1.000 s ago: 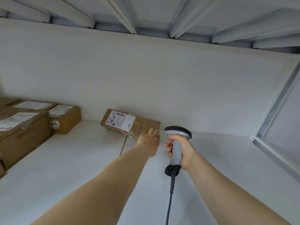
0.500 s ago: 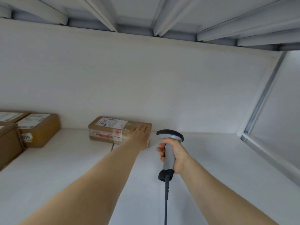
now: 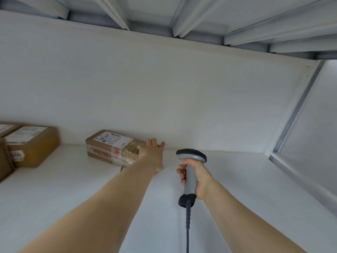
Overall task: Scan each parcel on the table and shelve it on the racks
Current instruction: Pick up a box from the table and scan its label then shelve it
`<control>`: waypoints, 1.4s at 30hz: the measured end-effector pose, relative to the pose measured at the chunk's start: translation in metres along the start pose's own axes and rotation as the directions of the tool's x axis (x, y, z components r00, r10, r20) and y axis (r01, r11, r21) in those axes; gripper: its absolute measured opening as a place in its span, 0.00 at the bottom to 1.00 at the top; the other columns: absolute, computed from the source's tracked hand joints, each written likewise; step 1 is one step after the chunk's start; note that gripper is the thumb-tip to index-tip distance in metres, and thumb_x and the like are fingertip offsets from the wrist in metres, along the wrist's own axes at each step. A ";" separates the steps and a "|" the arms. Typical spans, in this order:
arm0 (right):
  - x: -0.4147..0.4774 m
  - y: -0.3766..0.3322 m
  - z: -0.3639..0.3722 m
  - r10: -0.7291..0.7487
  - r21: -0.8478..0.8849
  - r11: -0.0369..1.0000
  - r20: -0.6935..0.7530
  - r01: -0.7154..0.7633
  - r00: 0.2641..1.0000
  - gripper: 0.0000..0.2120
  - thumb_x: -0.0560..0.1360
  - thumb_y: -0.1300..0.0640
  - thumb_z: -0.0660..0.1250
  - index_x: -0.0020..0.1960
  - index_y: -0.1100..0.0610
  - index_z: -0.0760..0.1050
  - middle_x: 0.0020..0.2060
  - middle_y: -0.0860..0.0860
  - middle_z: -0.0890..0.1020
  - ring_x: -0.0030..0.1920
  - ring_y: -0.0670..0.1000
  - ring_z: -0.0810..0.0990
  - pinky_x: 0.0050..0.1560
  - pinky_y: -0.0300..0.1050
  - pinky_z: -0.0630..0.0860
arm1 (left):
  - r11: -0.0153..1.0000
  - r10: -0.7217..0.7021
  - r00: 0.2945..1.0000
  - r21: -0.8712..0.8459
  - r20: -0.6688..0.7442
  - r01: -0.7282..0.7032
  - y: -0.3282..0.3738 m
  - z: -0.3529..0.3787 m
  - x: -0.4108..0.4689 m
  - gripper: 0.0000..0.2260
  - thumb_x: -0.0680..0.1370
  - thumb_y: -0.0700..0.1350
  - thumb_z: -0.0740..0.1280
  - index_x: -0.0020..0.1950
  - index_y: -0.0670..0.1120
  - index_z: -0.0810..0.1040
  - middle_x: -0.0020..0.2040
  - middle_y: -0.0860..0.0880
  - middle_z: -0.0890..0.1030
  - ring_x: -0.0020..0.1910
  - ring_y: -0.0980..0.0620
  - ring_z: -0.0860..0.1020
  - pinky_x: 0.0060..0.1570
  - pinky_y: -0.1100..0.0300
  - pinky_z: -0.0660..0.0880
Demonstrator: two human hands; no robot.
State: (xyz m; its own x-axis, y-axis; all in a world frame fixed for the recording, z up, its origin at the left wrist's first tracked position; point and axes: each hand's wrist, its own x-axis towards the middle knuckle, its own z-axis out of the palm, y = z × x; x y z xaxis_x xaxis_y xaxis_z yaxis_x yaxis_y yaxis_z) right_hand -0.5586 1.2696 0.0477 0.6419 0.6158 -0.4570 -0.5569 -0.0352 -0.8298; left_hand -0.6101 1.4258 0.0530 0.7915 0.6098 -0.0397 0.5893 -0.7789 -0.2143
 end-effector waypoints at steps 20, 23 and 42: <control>0.012 0.026 0.050 0.081 -0.096 0.993 0.152 -0.066 0.985 0.08 0.71 0.58 0.71 0.45 0.63 0.76 0.31 0.57 0.81 0.23 0.49 0.74 0.24 0.38 0.70 | 0.908 -0.414 0.910 0.071 0.008 0.413 -0.109 0.031 -0.025 0.28 0.80 0.41 0.60 0.78 0.45 0.53 0.73 0.34 0.58 0.67 0.37 0.66 0.51 0.53 0.78; 0.015 0.028 0.053 0.076 -0.102 0.993 0.132 -0.063 0.988 0.08 0.71 0.58 0.71 0.45 0.63 0.76 0.30 0.57 0.81 0.23 0.49 0.73 0.24 0.38 0.70 | 0.913 -0.402 0.916 -0.071 0.014 0.402 -0.122 0.045 -0.028 0.37 0.80 0.39 0.60 0.78 0.56 0.39 0.77 0.36 0.41 0.66 0.33 0.67 0.45 0.54 0.78; 0.012 0.034 0.055 0.071 -0.054 0.996 0.000 -0.071 0.997 0.08 0.71 0.59 0.72 0.45 0.63 0.77 0.31 0.57 0.81 0.23 0.48 0.75 0.24 0.37 0.71 | 0.903 -0.397 0.917 -0.164 0.029 0.396 -0.169 0.056 0.000 0.35 0.81 0.43 0.61 0.79 0.49 0.41 0.75 0.29 0.47 0.71 0.30 0.61 0.64 0.44 0.70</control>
State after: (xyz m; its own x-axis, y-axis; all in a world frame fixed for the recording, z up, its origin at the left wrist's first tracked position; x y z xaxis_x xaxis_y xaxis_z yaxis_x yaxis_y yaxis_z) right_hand -0.5989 1.3188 0.0311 0.6010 0.6115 -0.5147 -0.5717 -0.1212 -0.8115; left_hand -0.7188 1.5650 0.0345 0.4874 0.8729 0.0205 0.8726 -0.4860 -0.0491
